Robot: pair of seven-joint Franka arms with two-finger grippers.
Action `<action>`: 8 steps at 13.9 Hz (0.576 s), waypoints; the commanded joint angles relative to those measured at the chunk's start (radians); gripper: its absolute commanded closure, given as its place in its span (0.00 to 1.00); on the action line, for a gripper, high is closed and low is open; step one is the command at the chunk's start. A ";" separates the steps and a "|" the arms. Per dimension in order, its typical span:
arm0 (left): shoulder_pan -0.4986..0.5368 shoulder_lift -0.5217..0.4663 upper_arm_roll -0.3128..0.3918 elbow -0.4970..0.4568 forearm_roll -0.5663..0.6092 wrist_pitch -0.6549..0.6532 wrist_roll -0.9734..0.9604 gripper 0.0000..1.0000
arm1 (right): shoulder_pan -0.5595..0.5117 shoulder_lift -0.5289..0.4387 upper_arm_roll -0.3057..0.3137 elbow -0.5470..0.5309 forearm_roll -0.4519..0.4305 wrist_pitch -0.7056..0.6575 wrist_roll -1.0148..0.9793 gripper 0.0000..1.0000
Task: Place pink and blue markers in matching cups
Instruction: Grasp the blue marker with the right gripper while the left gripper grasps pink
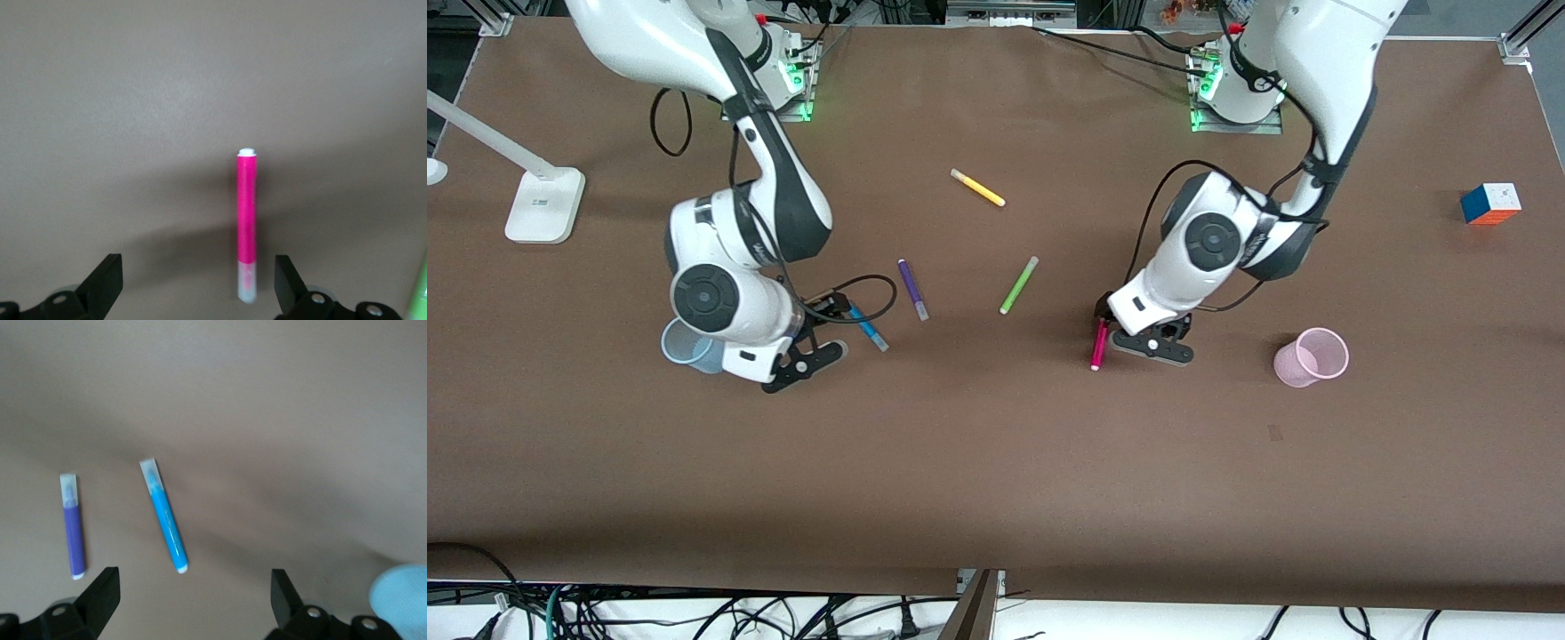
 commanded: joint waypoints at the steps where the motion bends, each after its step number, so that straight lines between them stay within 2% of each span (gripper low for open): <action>1: -0.027 0.052 0.008 0.012 0.089 0.043 -0.100 0.00 | 0.031 0.030 0.006 -0.010 0.012 0.057 -0.022 0.00; 5: -0.041 0.064 0.006 0.009 0.089 0.045 -0.138 0.02 | 0.054 0.064 0.006 -0.045 0.012 0.135 -0.022 0.00; 8: -0.073 0.089 0.008 0.007 0.091 0.045 -0.198 0.28 | 0.060 0.093 0.006 -0.051 0.012 0.207 -0.022 0.00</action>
